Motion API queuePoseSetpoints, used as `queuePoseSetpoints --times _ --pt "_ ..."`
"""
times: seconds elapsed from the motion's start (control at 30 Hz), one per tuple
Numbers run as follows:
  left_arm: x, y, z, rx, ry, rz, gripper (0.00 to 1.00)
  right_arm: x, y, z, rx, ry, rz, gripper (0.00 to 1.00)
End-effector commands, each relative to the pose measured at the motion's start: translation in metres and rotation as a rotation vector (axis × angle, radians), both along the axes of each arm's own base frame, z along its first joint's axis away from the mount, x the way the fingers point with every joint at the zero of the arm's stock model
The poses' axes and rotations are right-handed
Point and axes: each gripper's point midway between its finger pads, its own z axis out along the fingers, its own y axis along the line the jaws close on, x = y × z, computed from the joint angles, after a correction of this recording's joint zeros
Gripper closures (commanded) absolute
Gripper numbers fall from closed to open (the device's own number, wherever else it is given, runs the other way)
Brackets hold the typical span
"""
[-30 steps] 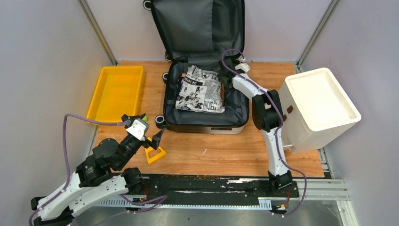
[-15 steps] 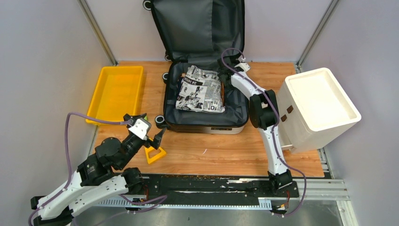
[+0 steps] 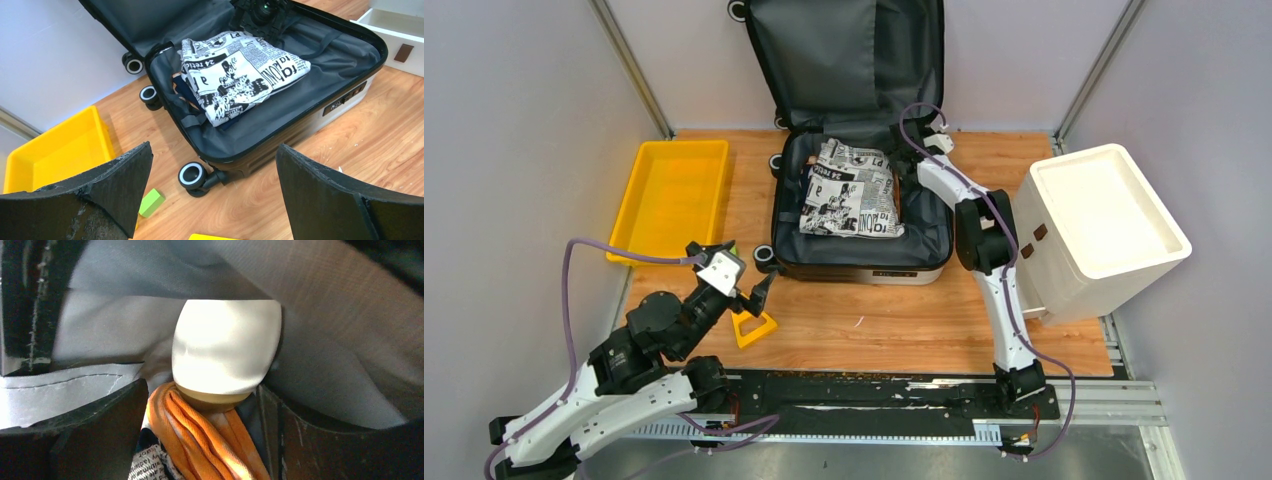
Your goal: Open, take out, and arrange the luggage
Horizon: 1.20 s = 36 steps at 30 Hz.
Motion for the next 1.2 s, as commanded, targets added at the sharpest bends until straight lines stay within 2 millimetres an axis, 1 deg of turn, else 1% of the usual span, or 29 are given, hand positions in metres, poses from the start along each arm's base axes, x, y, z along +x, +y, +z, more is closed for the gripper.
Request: queuePoseSetpoints --times 0.0,0.07,0.17,0.27,0.47,0.57,0.63,0.73,0.8,0.87,0.93,1.0,1.07,1.1,1.13,1.17 --pt "0.003 -0.001 0.003 0.002 -0.015 0.009 0.00 -0.004 -0.008 -0.040 0.024 0.057 -0.034 0.24" --pt "0.003 -0.002 0.002 0.006 -0.016 0.009 0.00 -0.002 -0.009 -0.039 0.025 0.053 -0.034 0.31" --pt "0.003 -0.002 0.001 0.009 -0.014 0.006 0.00 -0.005 -0.014 -0.036 0.017 0.052 -0.052 0.42" --pt "0.003 -0.002 0.001 0.010 -0.012 0.007 0.00 -0.008 -0.018 -0.026 -0.004 0.022 -0.043 0.49" --pt "0.003 -0.002 0.000 0.018 -0.016 0.004 0.00 -0.011 -0.026 0.010 -0.020 -0.040 0.024 0.58" --pt "0.003 -0.002 -0.001 0.018 -0.019 0.001 0.00 -0.010 -0.028 0.039 -0.057 -0.094 0.072 0.63" --pt "0.003 -0.002 -0.001 0.022 -0.021 0.004 0.00 -0.014 -0.026 0.057 -0.083 -0.119 0.116 0.65" --pt "0.005 -0.002 -0.002 0.032 -0.021 0.013 0.00 -0.027 -0.029 0.077 -0.139 -0.138 0.160 0.64" --pt "0.005 -0.002 -0.003 0.036 -0.019 0.016 0.00 -0.033 -0.032 0.084 -0.186 -0.145 0.205 0.61" --pt "0.006 -0.002 -0.003 0.041 -0.018 0.017 0.00 -0.035 -0.032 0.084 -0.264 -0.138 0.286 0.54" --pt "0.006 -0.002 -0.004 0.043 -0.016 0.017 0.00 -0.035 -0.032 0.080 -0.364 -0.124 0.387 0.48" --pt "0.006 -0.002 -0.004 0.045 -0.016 0.016 0.00 -0.033 -0.037 0.074 -0.492 -0.104 0.475 0.45" --pt "0.006 -0.003 -0.004 0.044 -0.016 0.013 0.00 -0.030 -0.045 0.074 -0.571 -0.092 0.492 0.40" --pt "0.006 -0.003 -0.004 0.043 -0.015 0.011 0.00 -0.029 -0.049 0.075 -0.590 -0.077 0.473 0.38" --pt "0.005 -0.004 -0.004 0.044 -0.015 0.007 0.00 -0.027 -0.054 0.078 -0.589 -0.067 0.444 0.37" --pt "0.005 -0.005 -0.004 0.044 -0.016 0.004 0.00 -0.027 -0.053 0.079 -0.571 -0.059 0.429 0.37"
